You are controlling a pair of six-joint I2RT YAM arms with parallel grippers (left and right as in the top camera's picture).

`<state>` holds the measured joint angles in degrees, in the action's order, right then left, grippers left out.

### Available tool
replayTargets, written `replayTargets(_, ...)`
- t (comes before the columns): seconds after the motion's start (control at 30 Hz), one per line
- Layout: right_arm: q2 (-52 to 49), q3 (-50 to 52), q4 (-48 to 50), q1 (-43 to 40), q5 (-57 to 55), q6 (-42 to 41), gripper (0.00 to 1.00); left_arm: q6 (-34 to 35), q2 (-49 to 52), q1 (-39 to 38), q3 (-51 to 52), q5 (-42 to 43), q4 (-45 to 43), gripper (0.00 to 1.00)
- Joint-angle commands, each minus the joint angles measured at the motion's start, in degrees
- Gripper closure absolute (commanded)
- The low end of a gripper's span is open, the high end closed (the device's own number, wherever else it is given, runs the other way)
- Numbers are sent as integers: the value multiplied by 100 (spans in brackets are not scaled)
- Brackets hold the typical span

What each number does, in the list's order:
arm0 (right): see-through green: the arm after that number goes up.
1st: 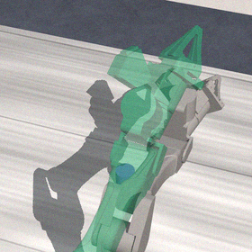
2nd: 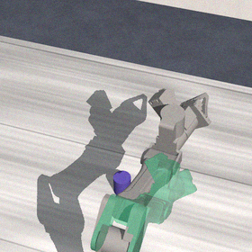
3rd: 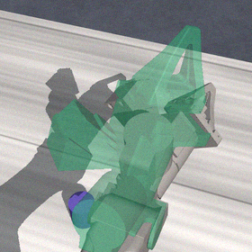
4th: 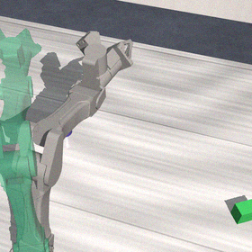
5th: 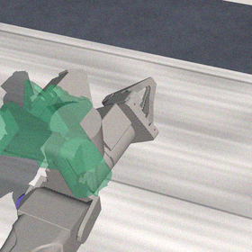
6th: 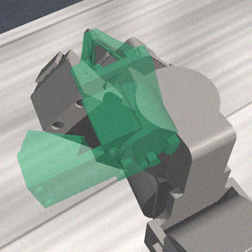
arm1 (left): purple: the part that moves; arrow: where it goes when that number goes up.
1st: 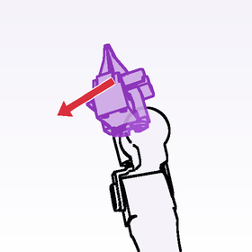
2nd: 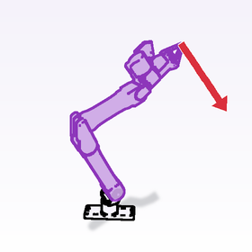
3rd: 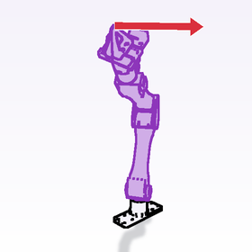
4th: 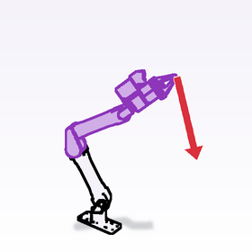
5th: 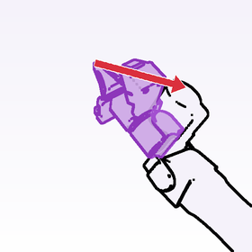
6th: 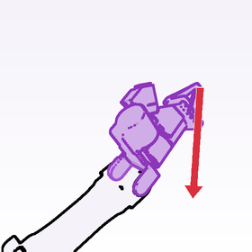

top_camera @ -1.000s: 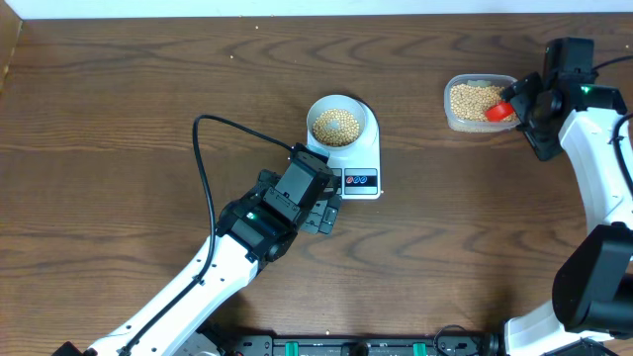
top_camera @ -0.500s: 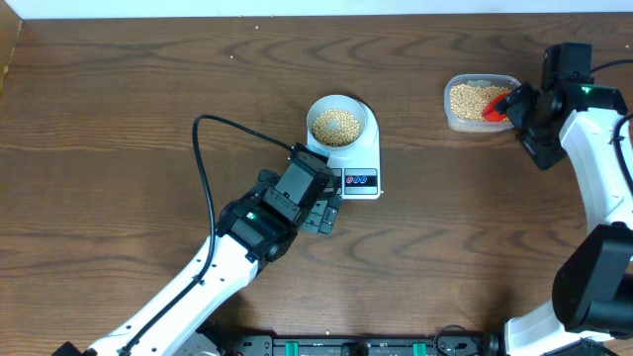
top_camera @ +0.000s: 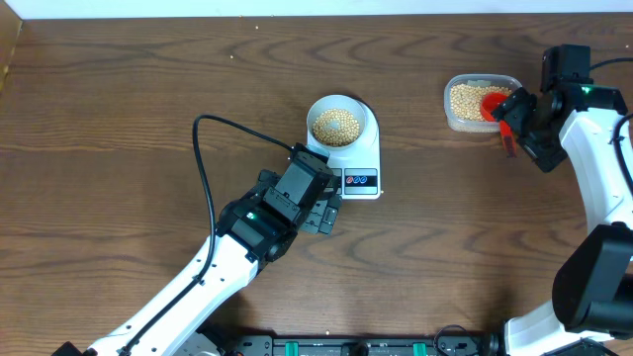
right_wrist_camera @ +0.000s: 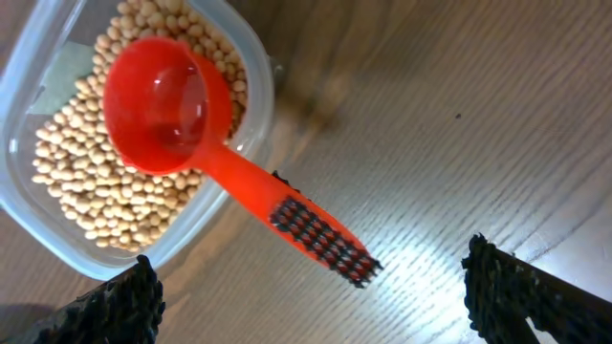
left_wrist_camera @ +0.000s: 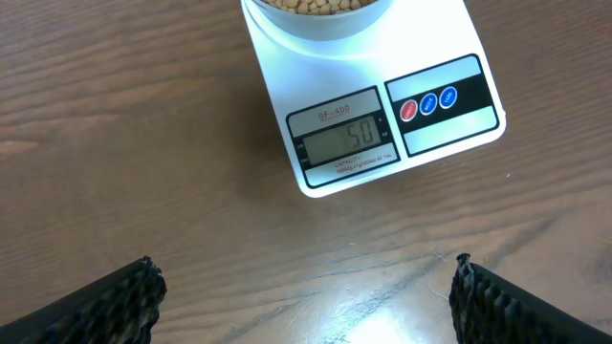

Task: Scoop item into bowl and weigh 50g on scale
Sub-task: 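Lower the red scoop into the soybean tub with the right gripper, then open the right gripper to release the scoop in the tub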

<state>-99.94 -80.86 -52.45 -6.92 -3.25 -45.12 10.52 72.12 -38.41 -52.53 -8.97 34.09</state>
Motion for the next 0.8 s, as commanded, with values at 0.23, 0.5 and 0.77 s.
replayTargets(0.23, 490, 28, 684, -28, 890, 1187, 1, 33, -22, -2, -2, -52, 9, 2)
replayTargets(0.5, 1722, 28, 1300, -26, 1950, 3099, 1, 33, -22, -2, -2, -52, 9, 2)
replayTargets(0.77, 2509, 31, 1340, -28, 1947, 3106, 1, 33, -22, -2, -2, -52, 9, 2)
